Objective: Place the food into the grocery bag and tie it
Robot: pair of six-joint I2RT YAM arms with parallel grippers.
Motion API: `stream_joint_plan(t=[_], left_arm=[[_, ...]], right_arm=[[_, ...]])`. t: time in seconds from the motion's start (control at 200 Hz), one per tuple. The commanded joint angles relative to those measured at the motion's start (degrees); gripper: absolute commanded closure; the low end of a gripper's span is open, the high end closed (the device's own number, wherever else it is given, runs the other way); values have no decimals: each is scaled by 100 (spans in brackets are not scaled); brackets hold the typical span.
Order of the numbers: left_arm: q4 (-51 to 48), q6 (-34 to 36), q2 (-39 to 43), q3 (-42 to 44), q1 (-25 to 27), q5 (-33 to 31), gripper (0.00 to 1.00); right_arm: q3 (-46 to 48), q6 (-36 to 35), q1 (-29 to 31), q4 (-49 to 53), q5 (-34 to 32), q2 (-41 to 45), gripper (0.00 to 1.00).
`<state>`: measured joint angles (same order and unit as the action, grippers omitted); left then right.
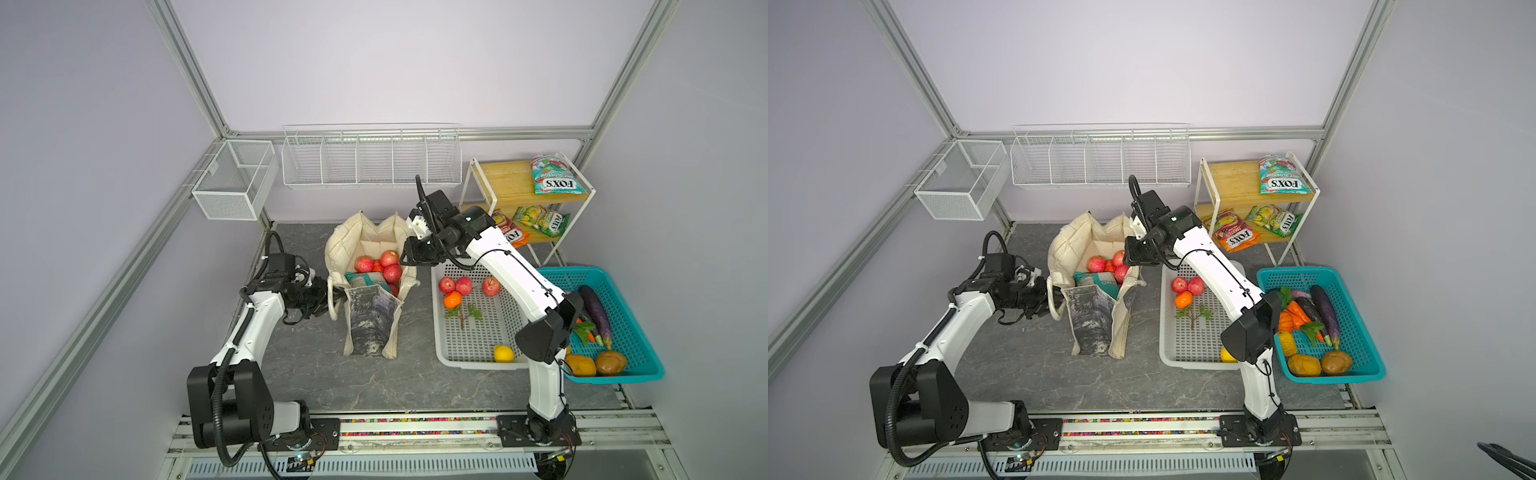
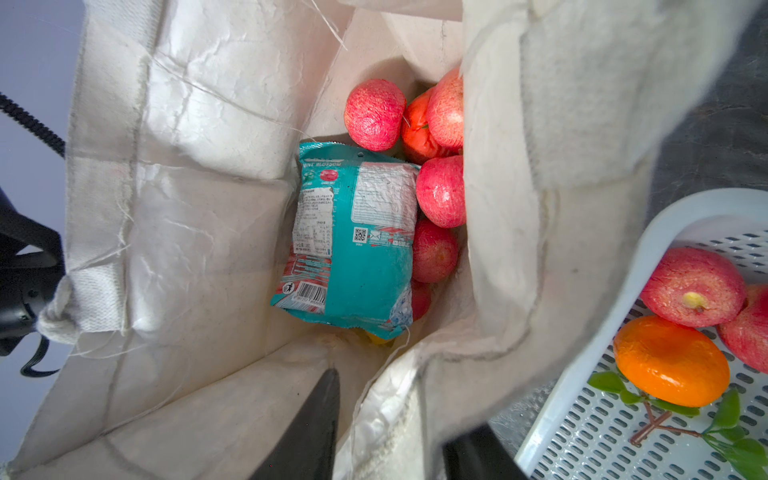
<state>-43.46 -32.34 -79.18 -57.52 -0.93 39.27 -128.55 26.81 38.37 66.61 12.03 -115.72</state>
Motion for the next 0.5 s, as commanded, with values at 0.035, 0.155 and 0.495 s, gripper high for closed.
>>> stream_joint_plan(t=[0.035, 0.155, 0.495], left_arm=[[180, 87, -235, -196, 84, -42, 62], [-18, 219, -424, -281, 127, -46, 65], [-729, 549, -397, -589, 127, -496, 86]], right_arm=[[101, -9, -30, -43, 58, 112, 58], [187, 39, -31, -127, 54, 165, 58], [190, 136, -26, -210, 36, 155, 58]])
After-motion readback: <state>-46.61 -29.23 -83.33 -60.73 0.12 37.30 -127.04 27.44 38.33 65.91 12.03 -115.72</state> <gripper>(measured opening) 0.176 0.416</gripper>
